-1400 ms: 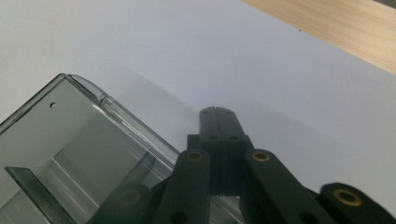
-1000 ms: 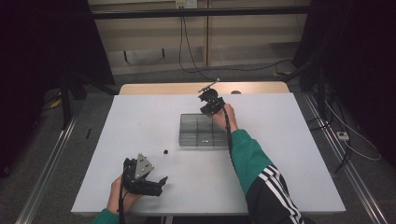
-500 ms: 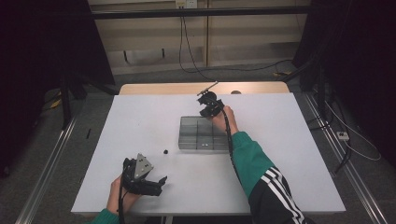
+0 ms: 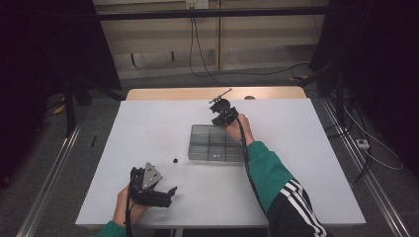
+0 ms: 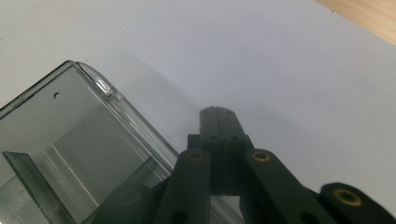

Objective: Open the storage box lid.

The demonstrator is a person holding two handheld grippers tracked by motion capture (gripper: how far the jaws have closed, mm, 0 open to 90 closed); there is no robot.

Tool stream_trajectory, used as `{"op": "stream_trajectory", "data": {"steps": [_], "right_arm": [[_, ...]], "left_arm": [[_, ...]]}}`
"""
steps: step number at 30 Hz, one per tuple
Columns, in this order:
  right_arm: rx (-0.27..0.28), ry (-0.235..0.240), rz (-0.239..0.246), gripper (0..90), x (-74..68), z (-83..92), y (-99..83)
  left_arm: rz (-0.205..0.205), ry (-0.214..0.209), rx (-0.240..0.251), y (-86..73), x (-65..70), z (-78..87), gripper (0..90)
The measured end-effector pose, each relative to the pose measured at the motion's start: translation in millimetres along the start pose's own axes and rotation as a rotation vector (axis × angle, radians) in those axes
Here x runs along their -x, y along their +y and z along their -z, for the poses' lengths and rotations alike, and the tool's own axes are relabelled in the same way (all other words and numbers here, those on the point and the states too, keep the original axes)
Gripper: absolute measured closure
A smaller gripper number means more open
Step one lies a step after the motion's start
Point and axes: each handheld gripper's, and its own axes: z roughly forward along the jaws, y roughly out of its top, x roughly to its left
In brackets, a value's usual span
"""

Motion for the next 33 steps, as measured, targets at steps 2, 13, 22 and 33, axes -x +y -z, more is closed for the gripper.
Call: {"op": "stream_trajectory", "data": {"steps": [2,13,22,33], "right_arm": [[0.004,-0.002,0.007,90.0,-0.9,0.2,0.8],[0.004,0.011,0.024,90.0,-6.3,3.9,0.5],[-0.006,0.029,0.060,90.0,-11.4,7.8,-3.5],[0.000,0.053,0.059,90.0,-13.9,10.9,-8.3]], "left_arm": [[-0.001,0.000,0.000,0.0,0.0,0.1,1.6],[0.000,-0.006,-0.004,0.3,-0.6,1.1,1.6],[-0.004,-0.008,-0.006,0.6,-1.0,1.8,1.6],[0.009,0.000,0.002,-0.2,-0.7,0.2,1.6]]}}
